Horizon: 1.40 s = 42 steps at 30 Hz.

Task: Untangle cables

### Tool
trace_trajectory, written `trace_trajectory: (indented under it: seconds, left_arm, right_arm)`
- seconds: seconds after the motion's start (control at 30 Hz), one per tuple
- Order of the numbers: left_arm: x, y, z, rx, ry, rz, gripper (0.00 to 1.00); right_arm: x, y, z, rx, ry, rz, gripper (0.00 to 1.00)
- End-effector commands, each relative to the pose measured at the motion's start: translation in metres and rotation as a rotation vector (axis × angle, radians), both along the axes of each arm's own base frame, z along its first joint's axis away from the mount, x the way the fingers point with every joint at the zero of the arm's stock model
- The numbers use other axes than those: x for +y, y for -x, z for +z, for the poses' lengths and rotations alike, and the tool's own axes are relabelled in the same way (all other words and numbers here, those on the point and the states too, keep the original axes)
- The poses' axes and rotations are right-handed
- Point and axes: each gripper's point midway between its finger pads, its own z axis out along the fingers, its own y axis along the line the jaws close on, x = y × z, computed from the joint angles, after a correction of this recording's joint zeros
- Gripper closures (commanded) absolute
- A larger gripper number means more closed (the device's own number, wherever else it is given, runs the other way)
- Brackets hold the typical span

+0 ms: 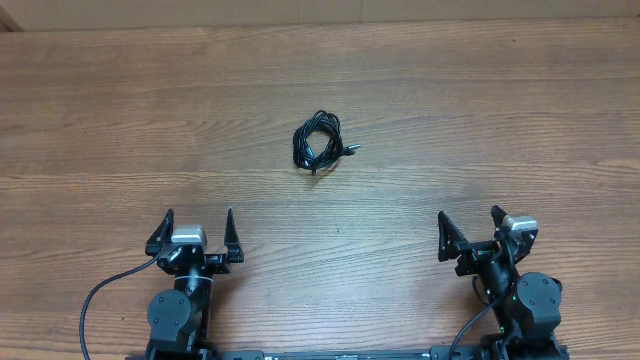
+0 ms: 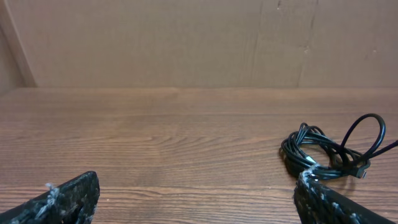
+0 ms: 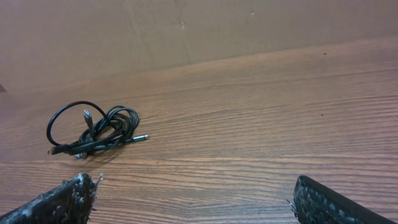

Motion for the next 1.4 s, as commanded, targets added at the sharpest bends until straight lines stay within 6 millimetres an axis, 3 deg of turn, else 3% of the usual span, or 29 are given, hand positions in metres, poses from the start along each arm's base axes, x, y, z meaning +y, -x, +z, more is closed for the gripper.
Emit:
trace_trajectory:
  seconds: [0.0,0.23,0.5,0.73,0.93,1.13,1.37]
  left_arm:
    - [0.002,0.000,0.001,-0.010,-0.015,0.011,0.00]
    - [0.002,0.000,0.001,-0.010,-0.015,0.011,0.00]
    - [0.002,0.000,0.001,-0.010,-0.015,0.011,0.00]
    - [0.002,0.000,0.001,-0.010,-0.015,0.011,0.00]
    - [0.002,0.000,0.001,-0.010,-0.015,0.011,0.00]
    - [0.002,0.000,0.001,-0.010,-0.015,0.011,0.00]
    - [0.002,0.000,0.001,-0.010,-0.015,0.011,0.00]
  right_arm:
    - [-0.004,0.001,0.000,0.014,0.004,-0.018,0.00]
    - [0.012,0.005,0.010,0.009,-0.062,0.063,0.00]
    - [0.013,0.005,0.050,0.003,-0.071,0.070,0.00]
    - [0.025,-0.008,0.093,0.050,-0.043,0.140,0.00]
    - [0.037,-0.029,0.111,0.147,-0.021,0.204,0.00]
    - [0.053,-0.050,0.104,0.312,-0.053,0.289,0.00]
    - [0.078,-0.062,0.059,0.503,-0.138,0.419,0.00]
